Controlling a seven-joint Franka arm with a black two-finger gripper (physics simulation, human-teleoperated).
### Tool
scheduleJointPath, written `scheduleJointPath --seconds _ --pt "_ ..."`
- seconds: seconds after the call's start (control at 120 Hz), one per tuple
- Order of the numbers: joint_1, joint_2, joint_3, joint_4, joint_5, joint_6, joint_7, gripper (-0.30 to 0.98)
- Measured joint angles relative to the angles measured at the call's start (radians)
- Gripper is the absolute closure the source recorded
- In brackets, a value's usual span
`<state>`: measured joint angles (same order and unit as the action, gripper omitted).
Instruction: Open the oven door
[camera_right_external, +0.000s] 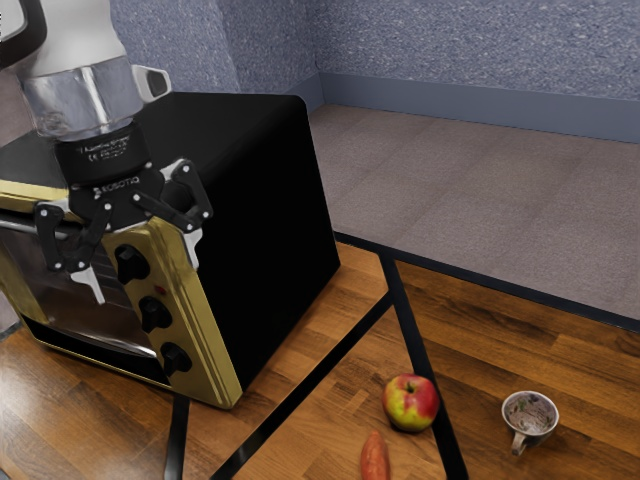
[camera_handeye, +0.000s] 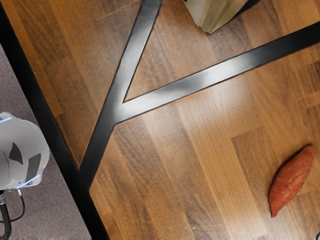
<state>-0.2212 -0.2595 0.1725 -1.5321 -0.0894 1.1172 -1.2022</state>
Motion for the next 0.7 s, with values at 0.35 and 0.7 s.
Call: scheduleJointPath --seconds 0.35,0.7 --pt "0.116 -0.303 -0.033 -0.268 0.060 0.154 -0.459 0.00" --pt "0.632 -0.450 -0.097 -0.535 0.094 0.580 -0.428 0.00"
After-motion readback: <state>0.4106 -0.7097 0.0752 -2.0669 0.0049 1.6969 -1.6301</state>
